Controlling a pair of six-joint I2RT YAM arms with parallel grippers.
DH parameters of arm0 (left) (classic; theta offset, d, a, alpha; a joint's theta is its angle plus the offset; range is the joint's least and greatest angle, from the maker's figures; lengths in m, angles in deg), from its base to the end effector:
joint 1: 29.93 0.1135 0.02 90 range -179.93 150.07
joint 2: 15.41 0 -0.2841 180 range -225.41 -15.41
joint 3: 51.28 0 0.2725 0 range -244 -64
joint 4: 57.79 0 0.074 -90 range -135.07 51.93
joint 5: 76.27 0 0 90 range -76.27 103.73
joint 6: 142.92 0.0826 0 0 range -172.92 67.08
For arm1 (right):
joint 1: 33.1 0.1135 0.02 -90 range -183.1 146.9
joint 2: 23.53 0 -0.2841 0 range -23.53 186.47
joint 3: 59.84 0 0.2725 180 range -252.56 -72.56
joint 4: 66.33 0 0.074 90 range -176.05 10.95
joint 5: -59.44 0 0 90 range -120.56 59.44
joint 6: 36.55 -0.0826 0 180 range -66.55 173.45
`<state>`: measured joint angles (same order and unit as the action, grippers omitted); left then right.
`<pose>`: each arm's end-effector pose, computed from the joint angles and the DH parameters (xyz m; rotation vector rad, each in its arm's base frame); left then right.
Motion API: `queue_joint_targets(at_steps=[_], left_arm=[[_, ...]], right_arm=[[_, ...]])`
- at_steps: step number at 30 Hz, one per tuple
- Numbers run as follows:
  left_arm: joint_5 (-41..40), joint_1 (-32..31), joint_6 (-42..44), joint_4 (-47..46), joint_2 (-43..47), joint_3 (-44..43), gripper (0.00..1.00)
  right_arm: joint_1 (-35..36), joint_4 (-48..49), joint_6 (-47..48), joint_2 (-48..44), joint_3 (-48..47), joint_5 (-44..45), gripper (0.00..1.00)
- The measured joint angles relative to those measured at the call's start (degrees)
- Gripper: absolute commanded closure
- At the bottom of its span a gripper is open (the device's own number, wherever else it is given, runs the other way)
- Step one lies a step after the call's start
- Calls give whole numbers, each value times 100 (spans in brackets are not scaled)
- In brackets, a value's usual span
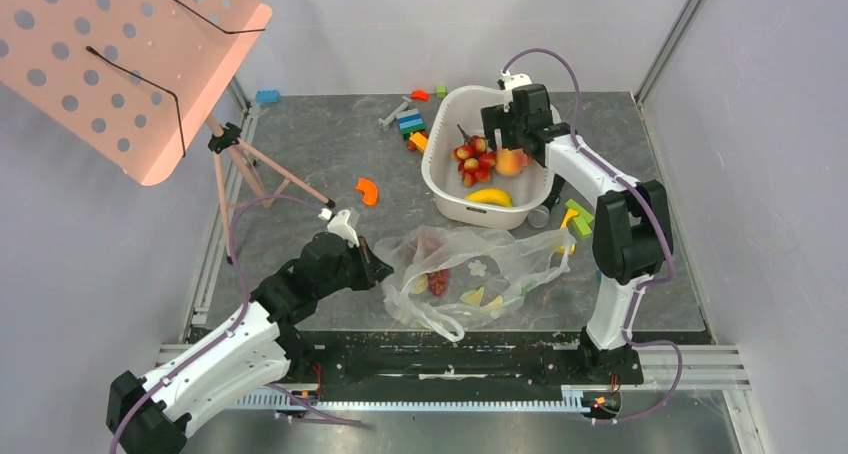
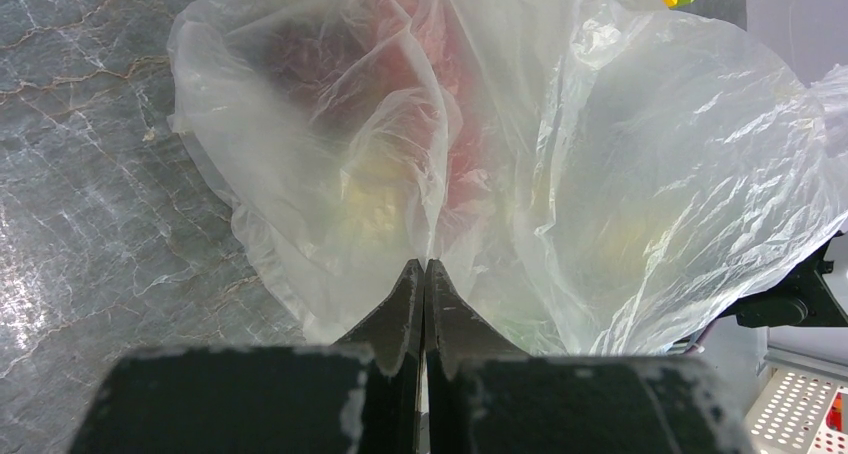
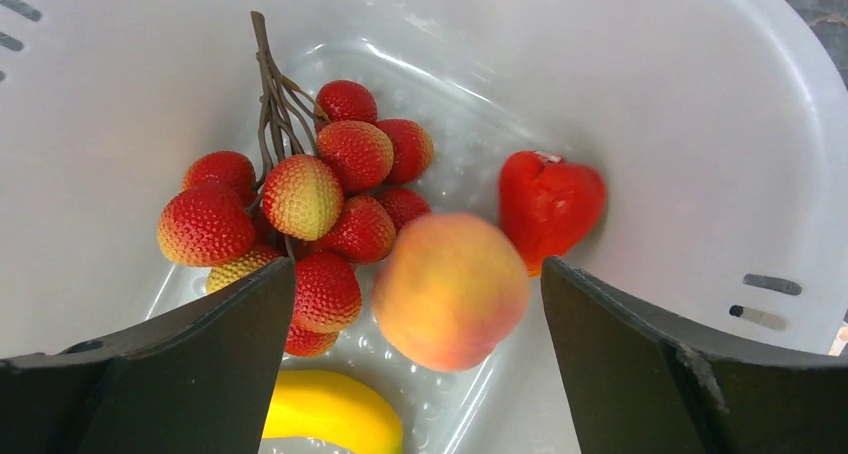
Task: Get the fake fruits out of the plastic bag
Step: Place the fake fruit in the bin.
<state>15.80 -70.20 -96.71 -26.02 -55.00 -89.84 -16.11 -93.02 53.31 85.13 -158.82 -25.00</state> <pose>0.1546 -0.1349 0.2049 -0.0476 2.2791 -0.8627 0.4856 0.1400 0.2442 -0.2692 2.1863 0.0600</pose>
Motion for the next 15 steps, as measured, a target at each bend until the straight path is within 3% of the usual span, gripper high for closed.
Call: queue_joint_targets(at_steps=[10,15], left_arm=[[0,0,0,20,2,0,98],[0,0,-2,15,22,0,98]], right_arm=[[0,-28,109,-225,-7,-68,2],[0,122,90,-1292,597,-142,2]])
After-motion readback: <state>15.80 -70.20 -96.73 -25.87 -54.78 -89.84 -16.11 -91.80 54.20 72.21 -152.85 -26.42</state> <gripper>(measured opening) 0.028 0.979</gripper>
